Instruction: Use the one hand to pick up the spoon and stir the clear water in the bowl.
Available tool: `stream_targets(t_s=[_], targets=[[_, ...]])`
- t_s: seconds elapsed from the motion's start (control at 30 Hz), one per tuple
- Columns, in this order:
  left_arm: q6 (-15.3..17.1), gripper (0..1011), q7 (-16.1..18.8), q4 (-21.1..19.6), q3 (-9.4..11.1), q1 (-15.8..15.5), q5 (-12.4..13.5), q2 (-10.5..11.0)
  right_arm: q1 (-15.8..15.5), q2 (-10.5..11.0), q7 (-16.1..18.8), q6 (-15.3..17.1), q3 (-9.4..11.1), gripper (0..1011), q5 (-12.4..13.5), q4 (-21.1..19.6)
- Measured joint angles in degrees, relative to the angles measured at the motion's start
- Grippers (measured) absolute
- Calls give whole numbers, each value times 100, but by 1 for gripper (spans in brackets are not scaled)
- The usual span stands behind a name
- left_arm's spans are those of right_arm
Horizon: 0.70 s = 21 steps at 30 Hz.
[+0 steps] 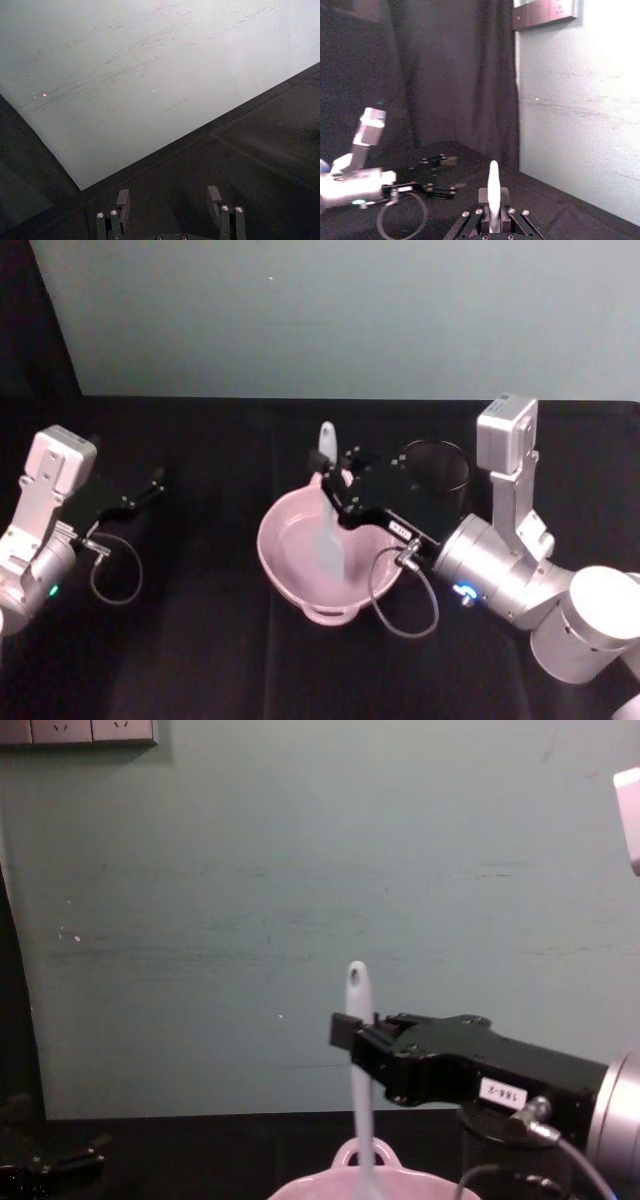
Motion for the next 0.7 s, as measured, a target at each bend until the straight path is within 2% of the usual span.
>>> stream_targets(t_s=[0.17, 0.33, 0.47, 0.7], targets=[[0, 1011, 0, 0, 0, 0, 0, 0, -44, -45, 78, -2, -165, 121, 29, -59], [0, 1011, 0, 0, 0, 0, 0, 0, 83, -182, 106, -30, -328, 121, -7, 126], [0, 1011, 0, 0, 0, 0, 0, 0, 339, -362, 106, -100, -412, 121, -65, 482], [0, 1011, 0, 0, 0, 0, 0, 0, 736, -582, 45, -249, -425, 121, -217, 977]])
